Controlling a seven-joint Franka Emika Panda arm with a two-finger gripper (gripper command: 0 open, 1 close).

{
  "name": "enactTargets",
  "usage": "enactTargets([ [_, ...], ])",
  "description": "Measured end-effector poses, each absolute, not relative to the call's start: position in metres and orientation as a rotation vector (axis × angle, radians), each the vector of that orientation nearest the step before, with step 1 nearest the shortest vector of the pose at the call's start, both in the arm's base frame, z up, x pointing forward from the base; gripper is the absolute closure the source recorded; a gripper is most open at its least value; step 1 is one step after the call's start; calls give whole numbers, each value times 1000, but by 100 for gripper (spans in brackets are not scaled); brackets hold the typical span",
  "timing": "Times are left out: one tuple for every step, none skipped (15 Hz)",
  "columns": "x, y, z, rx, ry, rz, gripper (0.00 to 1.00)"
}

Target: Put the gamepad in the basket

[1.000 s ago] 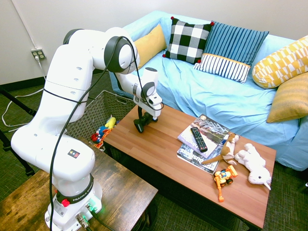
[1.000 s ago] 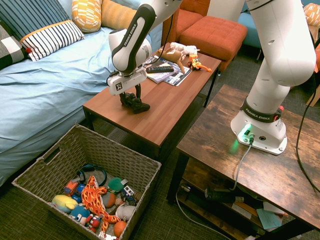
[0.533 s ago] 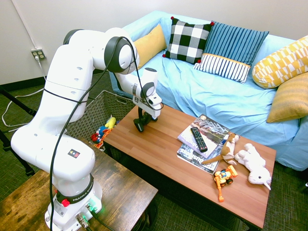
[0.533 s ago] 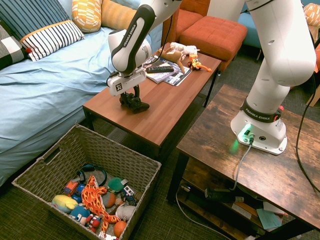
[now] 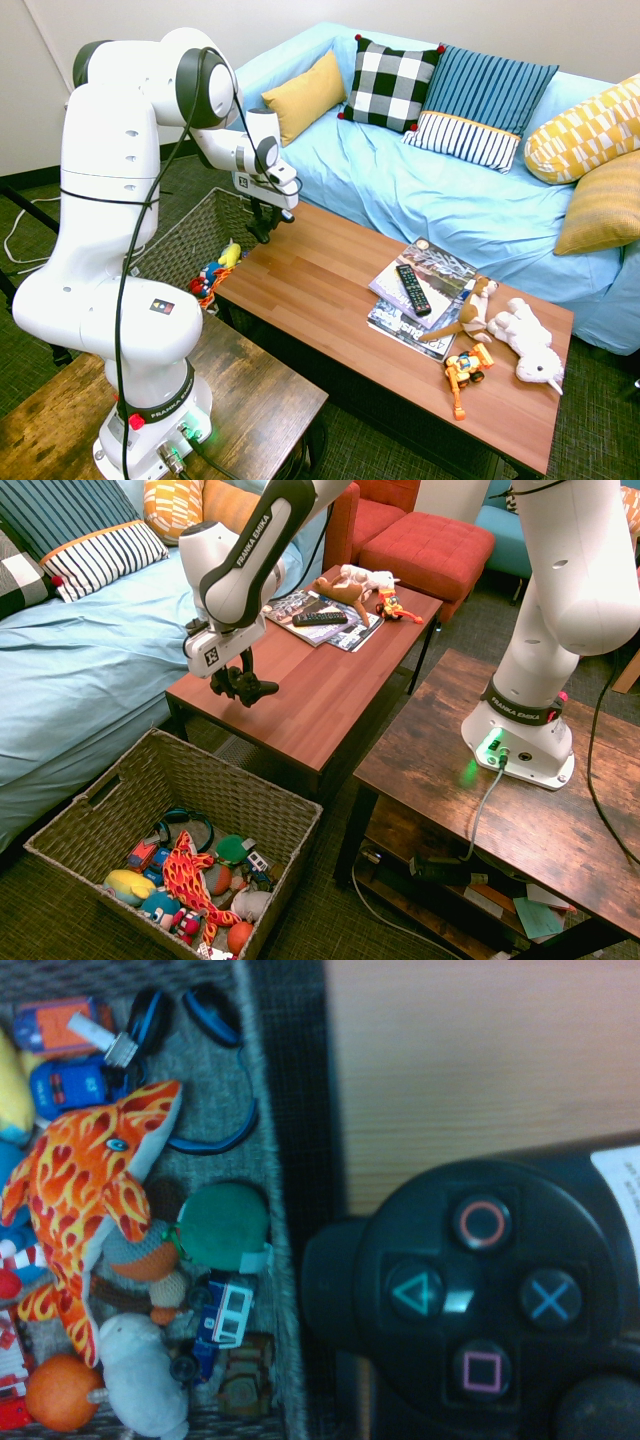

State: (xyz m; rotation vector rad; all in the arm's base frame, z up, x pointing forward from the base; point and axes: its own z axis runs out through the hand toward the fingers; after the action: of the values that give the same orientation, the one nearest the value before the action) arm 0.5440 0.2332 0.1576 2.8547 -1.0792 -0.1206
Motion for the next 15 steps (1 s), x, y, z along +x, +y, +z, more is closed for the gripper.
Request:
enactTargets([
  [537,251,158,2857,-1045,-111,100],
  [530,267,159,2860,-1018,-104,100],
  [525,282,160,2866,-993,-97,100],
  [521,295,161,2868,-972,-91,100],
  [521,308,158,2861,-963,-90,100],
  [522,308,158,2862,-964,-89,100],
  [524,309,155,2862,-964,-93,100],
  [524,314,148,2866,-957,-99,100],
  [523,326,140,2874,-943,-106,100],
  [521,342,130,2882,-927,-112,100],
  [516,361,119,2888,-906,-115,100],
  [511,381,108,2897,-885,-117,100],
  [505,400,97,2903,-866,-117,100],
  [499,417,85,2907,-850,-117,100],
  [495,431,73,2911,-839,-116,100],
])
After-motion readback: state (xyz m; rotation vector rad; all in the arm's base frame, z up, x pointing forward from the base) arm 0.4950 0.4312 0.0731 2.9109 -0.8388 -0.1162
